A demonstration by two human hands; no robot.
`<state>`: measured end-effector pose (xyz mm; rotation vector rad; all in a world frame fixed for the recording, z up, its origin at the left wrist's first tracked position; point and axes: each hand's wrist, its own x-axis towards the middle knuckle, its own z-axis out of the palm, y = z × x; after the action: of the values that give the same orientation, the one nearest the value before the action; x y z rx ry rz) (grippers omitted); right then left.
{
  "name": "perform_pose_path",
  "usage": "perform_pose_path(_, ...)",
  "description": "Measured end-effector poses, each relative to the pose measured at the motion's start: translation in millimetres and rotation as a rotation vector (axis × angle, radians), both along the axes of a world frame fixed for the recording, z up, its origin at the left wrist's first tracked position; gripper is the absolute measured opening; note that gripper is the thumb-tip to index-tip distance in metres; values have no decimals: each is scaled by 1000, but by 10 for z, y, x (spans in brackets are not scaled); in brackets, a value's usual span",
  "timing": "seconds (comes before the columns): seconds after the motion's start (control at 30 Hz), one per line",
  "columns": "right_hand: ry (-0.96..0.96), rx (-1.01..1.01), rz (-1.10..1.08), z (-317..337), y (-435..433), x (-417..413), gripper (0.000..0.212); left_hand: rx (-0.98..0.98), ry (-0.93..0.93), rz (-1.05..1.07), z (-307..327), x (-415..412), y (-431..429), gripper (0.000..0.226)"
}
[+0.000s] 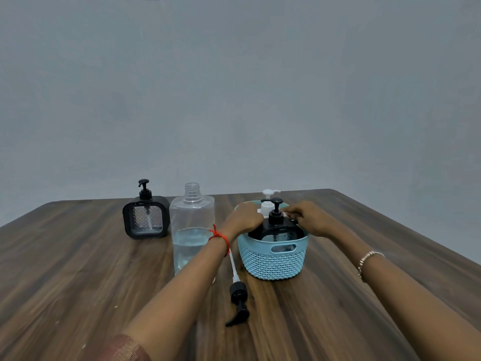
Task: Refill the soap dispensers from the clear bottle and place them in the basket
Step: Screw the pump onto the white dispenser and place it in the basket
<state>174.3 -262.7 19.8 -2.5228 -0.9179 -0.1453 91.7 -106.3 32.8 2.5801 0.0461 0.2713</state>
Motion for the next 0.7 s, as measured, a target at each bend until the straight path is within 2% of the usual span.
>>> perform_pose_path(0.1, -11, 67, -106, 58, 54, -72, 48, 35, 3, -4, 74, -141, -5, 33)
perform_pose_path(0.2, -177, 397, -250, 251, 143, -282, 49, 27, -34, 8, 209, -313, 48, 32)
perform_pose_path(0.27, -270, 608, -255, 461, 237, -493, 49, -26, -126, -6, 335, -488, 126, 17)
perform_pose_path(0.37, -375, 792, -171, 807, 471, -876, 47, -162, -363, -1, 501, -799, 338, 20)
perform_pose_path(0.43, -427, 862, -103, 999, 691, -1112, 44, -229, -538, 49, 609, -1008, 511, 19)
perform_pose_path(0.57, -522, 949, 28, 1224, 1262, -1484, 34, -247, -833, 140, 777, -1326, 910, 16)
perform_pose_path(0.7, -497, 939, 103, 1102, 1902, -1698, 32, -249, -943, 216, 715, -1482, 1353, 25)
